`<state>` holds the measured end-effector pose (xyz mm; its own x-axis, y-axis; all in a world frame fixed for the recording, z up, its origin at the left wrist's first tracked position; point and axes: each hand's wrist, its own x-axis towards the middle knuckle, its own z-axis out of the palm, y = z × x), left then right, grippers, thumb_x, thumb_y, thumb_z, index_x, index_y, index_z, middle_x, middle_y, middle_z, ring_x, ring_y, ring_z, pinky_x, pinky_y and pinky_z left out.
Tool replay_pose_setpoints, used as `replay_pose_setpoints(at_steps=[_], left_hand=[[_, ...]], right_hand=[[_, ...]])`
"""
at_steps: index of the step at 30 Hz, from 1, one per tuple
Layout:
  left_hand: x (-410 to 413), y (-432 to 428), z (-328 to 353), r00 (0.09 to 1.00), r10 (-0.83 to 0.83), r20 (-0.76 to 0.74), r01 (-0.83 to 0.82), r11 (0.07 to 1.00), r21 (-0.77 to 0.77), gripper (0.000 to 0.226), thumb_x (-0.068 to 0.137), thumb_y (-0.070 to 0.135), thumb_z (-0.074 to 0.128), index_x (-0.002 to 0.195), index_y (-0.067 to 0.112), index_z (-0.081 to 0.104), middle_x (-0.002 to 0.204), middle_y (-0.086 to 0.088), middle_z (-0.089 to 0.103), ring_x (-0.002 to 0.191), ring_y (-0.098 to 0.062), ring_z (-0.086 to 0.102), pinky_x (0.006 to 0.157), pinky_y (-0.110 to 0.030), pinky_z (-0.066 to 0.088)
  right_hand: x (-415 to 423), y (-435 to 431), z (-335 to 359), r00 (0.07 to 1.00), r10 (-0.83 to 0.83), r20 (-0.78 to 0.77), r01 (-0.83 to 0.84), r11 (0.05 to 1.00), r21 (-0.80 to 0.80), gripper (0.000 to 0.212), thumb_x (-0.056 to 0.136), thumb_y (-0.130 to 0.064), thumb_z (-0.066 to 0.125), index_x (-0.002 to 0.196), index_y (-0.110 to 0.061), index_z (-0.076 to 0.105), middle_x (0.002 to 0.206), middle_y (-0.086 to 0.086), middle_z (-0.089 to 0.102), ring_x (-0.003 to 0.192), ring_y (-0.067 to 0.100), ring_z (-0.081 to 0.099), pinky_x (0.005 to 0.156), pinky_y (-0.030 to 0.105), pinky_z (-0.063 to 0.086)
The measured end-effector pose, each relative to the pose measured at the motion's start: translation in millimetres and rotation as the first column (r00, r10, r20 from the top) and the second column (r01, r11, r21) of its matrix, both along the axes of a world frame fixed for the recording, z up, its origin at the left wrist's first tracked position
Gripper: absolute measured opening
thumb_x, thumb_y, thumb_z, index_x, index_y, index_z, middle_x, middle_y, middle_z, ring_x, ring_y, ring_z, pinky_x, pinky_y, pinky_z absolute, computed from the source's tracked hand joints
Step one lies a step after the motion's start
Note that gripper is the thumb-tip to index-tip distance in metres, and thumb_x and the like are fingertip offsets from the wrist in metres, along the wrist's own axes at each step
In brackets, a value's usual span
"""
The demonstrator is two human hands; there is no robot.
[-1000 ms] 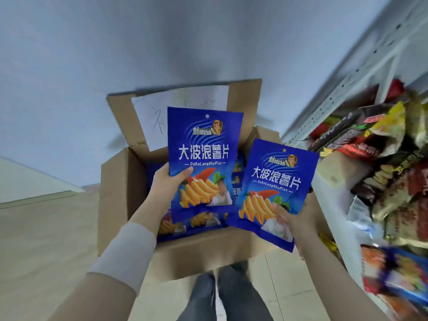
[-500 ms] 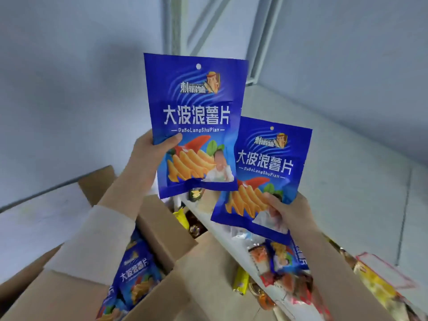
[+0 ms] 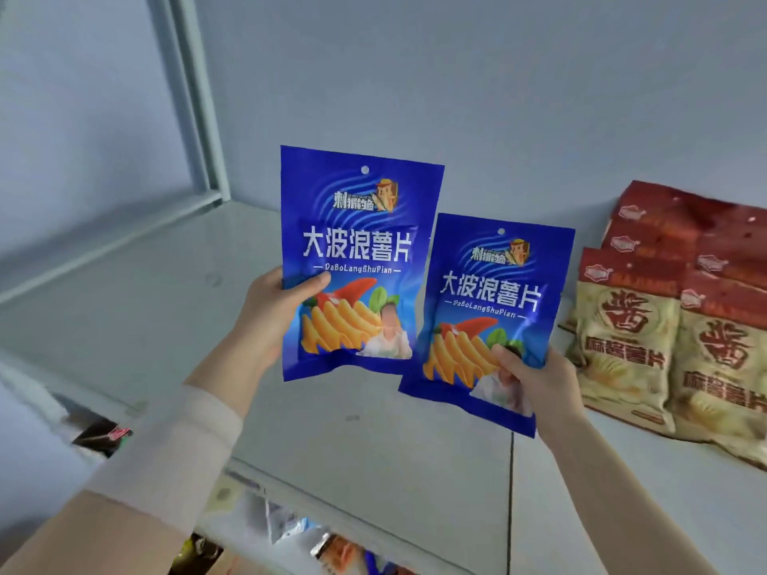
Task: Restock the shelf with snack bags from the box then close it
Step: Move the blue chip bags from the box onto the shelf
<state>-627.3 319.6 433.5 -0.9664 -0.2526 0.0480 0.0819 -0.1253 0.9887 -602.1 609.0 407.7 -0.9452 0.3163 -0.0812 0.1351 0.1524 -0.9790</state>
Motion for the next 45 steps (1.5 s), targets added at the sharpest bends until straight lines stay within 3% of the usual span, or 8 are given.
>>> replay_pose_setpoints(at_steps=[8,22,25,28,32,38,42,45], left_hand=[[-170,70,-21,0.987,-0.158,-0.013,0.157,0.987,-0.045,0.012,0.083,0.015,0.069,0.093,0.020,0.065,0.086,0.005,0.070,0.073,-0.009,0.067,0.066,-0.024,0.051],[-329,147,-52,0.981,-0.188,-0.037,0.187,0.982,-0.028,0.011,0.085,0.011,0.067,0.092,0.018,0.062,0.083,0.008,0.067,0.072,-0.004,0.064,0.057,-0.013,0.052],[-334,151,-61,0.987,-0.159,-0.028,0.157,0.985,-0.078,0.016,0.083,0.015,0.069,0.097,0.017,0.061,0.085,0.008,0.067,0.076,-0.006,0.064,0.064,-0.017,0.053],[-334,155,-65,0.994,-0.089,-0.061,0.078,0.985,-0.154,0.022,0.082,0.019,0.071,0.099,0.019,0.058,0.095,0.005,0.066,0.088,-0.012,0.064,0.077,-0.027,0.052],[-325,156,-67,0.998,0.007,-0.067,-0.018,0.987,-0.163,0.039,0.079,0.025,0.074,0.107,0.017,0.048,0.103,0.008,0.059,0.090,-0.005,0.059,0.070,-0.016,0.048],[-309,136,-72,0.996,0.083,-0.024,-0.086,0.973,-0.214,0.060,0.081,0.028,0.072,0.131,0.010,0.043,0.133,-0.005,0.047,0.113,-0.012,0.050,0.094,-0.027,0.044],[-260,108,-64,0.976,0.037,-0.216,-0.155,0.811,-0.563,0.052,0.079,0.020,0.073,0.125,0.007,0.052,0.125,-0.010,0.053,0.116,-0.022,0.050,0.096,-0.027,0.036],[-206,80,-48,0.955,-0.186,-0.232,-0.157,0.348,-0.924,0.041,0.080,0.022,0.070,0.118,0.013,0.056,0.118,-0.006,0.055,0.113,-0.027,0.050,0.091,-0.036,0.038]], right_hand=[[-130,54,1,0.962,-0.249,-0.115,0.269,0.939,0.217,0.026,0.077,-0.029,0.074,0.089,-0.014,0.055,0.073,-0.001,0.060,0.059,0.011,0.051,0.052,0.023,0.039],[-249,95,-30,0.882,-0.421,-0.213,0.453,0.881,0.138,0.035,0.080,-0.021,0.071,0.111,-0.015,0.054,0.096,-0.006,0.059,0.085,0.011,0.056,0.070,0.024,0.047],[-258,96,-38,0.860,-0.482,-0.169,0.504,0.856,0.120,0.046,0.085,-0.022,0.065,0.123,-0.007,0.044,0.102,0.000,0.053,0.082,0.011,0.052,0.060,0.020,0.041],[-264,91,-44,0.827,-0.540,-0.156,0.556,0.827,0.080,0.055,0.086,-0.022,0.064,0.130,-0.006,0.035,0.121,0.009,0.052,0.105,0.022,0.054,0.077,0.031,0.045],[-263,82,-55,0.807,-0.568,-0.162,0.585,0.808,0.078,0.081,0.080,-0.013,0.071,0.142,-0.011,0.019,0.142,0.010,0.036,0.124,0.023,0.045,0.098,0.031,0.039],[-237,50,-74,0.852,-0.466,-0.239,0.523,0.774,0.357,0.096,0.074,-0.019,0.076,0.145,-0.013,0.011,0.149,0.014,0.010,0.138,0.026,0.021,0.111,0.045,0.028],[-199,15,-69,0.933,-0.267,-0.242,0.360,0.669,0.650,0.078,0.076,-0.019,0.073,0.141,-0.010,0.029,0.151,0.012,0.015,0.139,0.029,0.013,0.109,0.044,0.023],[-171,-9,-56,0.982,0.023,-0.189,0.148,0.534,0.833,0.059,0.077,-0.018,0.071,0.129,-0.005,0.047,0.137,0.016,0.041,0.128,0.038,0.035,0.101,0.047,0.035]])
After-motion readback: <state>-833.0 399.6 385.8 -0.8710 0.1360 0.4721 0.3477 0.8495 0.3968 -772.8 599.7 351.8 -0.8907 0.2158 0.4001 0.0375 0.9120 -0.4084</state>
